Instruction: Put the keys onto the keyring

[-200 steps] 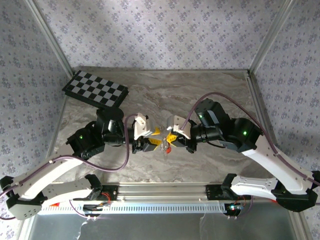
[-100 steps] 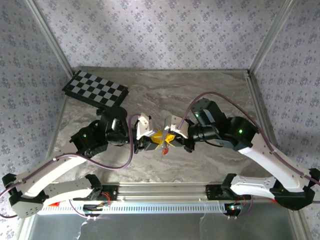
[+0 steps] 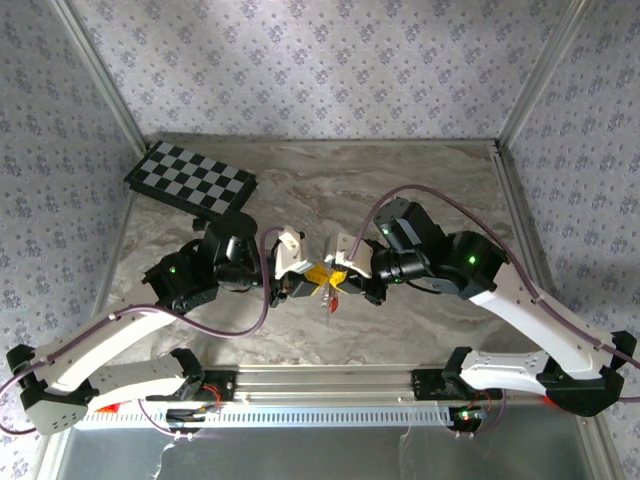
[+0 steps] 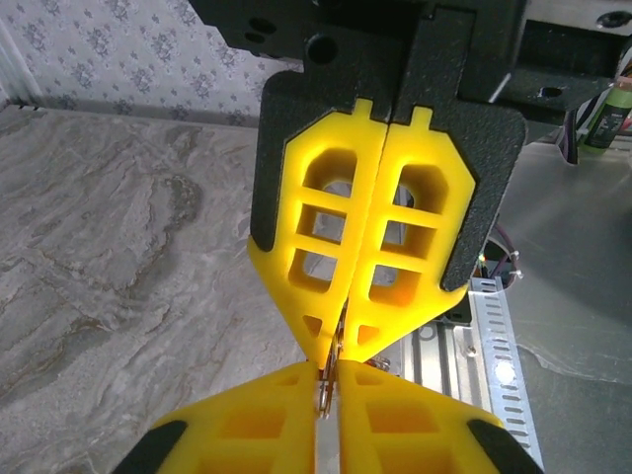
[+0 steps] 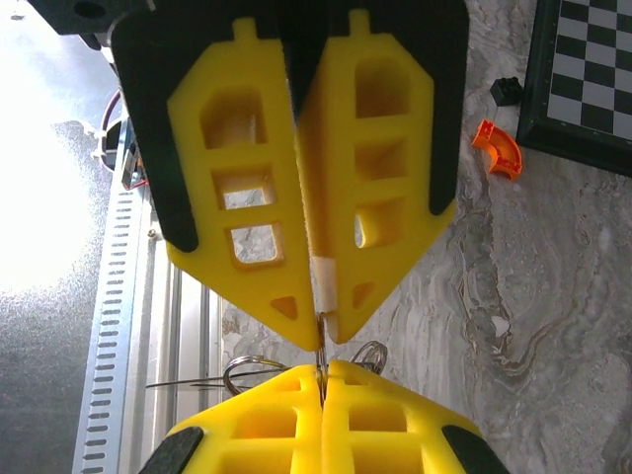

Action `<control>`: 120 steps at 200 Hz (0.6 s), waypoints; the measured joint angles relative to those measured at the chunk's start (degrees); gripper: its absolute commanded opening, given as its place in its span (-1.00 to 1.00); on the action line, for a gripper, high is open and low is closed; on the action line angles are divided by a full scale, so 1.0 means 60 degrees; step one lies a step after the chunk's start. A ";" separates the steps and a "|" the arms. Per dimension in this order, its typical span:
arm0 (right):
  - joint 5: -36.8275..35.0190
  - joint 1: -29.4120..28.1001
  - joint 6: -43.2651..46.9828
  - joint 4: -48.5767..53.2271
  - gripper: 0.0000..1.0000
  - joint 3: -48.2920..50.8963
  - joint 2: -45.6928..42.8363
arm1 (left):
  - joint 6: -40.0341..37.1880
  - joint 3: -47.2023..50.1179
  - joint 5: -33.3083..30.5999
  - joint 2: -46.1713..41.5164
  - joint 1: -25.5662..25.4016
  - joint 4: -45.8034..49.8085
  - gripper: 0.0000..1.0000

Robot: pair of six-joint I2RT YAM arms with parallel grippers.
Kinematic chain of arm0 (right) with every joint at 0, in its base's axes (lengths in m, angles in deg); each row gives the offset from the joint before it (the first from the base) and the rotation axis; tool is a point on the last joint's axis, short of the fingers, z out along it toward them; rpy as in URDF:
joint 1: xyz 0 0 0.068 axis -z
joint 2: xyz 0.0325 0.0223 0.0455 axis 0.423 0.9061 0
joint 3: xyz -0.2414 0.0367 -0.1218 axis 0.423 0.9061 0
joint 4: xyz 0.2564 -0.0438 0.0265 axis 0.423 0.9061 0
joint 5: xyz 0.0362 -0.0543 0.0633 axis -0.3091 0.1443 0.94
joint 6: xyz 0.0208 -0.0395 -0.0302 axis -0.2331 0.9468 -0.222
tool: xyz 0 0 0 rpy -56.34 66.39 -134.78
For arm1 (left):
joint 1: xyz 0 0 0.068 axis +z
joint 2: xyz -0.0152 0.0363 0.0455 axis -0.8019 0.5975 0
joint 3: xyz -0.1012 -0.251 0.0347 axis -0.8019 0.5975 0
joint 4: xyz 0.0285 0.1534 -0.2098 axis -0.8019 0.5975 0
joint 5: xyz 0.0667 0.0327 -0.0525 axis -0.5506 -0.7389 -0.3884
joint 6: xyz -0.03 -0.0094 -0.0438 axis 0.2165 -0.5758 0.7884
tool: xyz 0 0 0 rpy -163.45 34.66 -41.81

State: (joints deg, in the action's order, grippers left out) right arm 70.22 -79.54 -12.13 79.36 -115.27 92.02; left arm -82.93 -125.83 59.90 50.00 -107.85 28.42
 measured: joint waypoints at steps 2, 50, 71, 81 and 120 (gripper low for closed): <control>0.0000 0.0000 0.0000 0.0000 -1.00 0.0000 0.0000 | 0.0011 0.0000 0.0000 0.0000 0.0000 0.0000 -0.70; 0.0011 0.0000 -0.0004 -0.0004 -1.00 0.0000 0.0000 | 0.0000 0.0000 0.0000 0.0000 -0.0004 0.0000 -0.76; 0.0036 0.0000 -0.0007 -0.0011 -1.00 0.0000 0.0000 | -0.0036 0.0000 0.0000 -0.0004 -0.0004 0.0000 -0.78; 0.0033 0.0000 -0.0007 -0.0011 -1.00 0.0000 0.0000 | -0.0058 0.0000 0.0000 -0.0004 -0.0004 0.0000 -0.86; 0.0040 0.0000 -0.0011 -0.0015 -1.00 0.0000 0.0000 | -0.0131 0.0000 0.0062 -0.0033 -0.0004 0.0004 -1.00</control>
State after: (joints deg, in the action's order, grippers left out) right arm 70.46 -79.54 -12.20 79.27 -115.27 92.02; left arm -83.71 -125.83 60.28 49.80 -107.88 28.44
